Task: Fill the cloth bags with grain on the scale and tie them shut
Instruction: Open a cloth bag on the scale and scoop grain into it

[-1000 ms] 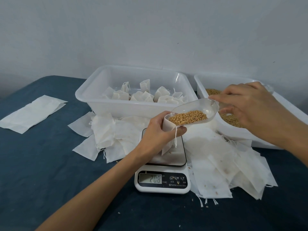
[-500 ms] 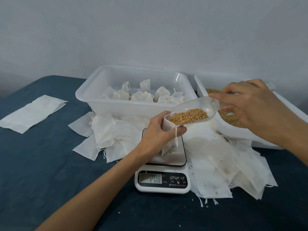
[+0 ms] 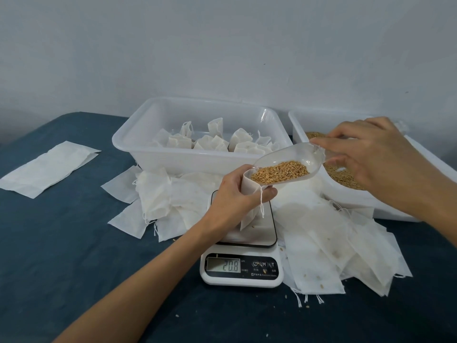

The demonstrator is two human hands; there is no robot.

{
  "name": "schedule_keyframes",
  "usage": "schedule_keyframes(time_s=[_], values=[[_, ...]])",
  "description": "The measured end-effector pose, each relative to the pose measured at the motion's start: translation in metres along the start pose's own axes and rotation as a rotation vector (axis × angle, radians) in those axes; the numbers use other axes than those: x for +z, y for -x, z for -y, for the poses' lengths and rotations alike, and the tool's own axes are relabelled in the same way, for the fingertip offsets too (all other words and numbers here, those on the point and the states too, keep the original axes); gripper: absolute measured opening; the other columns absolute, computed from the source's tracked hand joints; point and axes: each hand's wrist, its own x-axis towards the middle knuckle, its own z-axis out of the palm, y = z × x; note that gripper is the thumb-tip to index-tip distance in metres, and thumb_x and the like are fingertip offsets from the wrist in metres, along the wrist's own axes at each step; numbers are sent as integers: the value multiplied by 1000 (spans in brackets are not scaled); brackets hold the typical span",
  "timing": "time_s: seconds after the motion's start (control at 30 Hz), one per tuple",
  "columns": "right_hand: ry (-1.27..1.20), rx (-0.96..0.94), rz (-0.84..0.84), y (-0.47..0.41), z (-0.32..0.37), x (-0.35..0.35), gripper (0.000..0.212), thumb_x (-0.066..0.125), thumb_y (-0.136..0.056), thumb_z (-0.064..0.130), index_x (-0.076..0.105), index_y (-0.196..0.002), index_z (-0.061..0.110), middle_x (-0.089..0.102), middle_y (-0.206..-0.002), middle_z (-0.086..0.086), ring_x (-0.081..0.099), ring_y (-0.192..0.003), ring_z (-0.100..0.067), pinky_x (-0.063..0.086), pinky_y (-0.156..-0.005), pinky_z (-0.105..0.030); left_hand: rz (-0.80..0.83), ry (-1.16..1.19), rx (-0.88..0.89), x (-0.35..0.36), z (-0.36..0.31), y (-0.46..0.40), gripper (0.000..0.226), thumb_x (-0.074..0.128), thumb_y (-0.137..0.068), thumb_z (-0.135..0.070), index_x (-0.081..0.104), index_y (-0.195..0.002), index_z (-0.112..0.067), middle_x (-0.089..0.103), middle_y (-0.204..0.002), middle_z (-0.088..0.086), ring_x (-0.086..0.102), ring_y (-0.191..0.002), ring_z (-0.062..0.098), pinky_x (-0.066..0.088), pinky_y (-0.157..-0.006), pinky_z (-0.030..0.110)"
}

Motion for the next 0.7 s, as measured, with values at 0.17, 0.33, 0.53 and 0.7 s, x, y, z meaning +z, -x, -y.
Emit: schedule_keyframes(time_s=[0.17,0.33,0.53,0.7], values=[[16,-10,-14,-1,-2,1,41,75,-83,0,72,-122,11,68,-100,-6,64,-86,-32,37,-88,-46,-4,-1,7,0,0,0,25,81,-84,-27,72,-107,-25,76,-101,3,71,-100,31,55,-97,52],[22,-14,-27,0,-1,2,42,76,-80,-4,73,-120,10,69,-98,-7,64,-83,-33,38,-87,-48,2,-3,2,0,-1,0,25,82,-85,-27,71,-108,-23,76,-103,7,70,-102,35,54,-101,58],[33,-24,-34,-1,-1,2,42,74,-81,-4,73,-120,10,68,-98,-8,64,-83,-33,37,-87,-47,2,2,5,0,0,0,26,82,-85,-27,71,-107,-23,74,-102,10,69,-95,31,54,-94,49],[20,-4,-22,-1,-1,3,39,75,-82,-2,73,-120,10,69,-100,-8,65,-84,-34,37,-87,-47,13,8,1,-1,0,0,26,81,-86,-26,70,-109,-21,74,-103,11,69,-94,32,55,-89,48]])
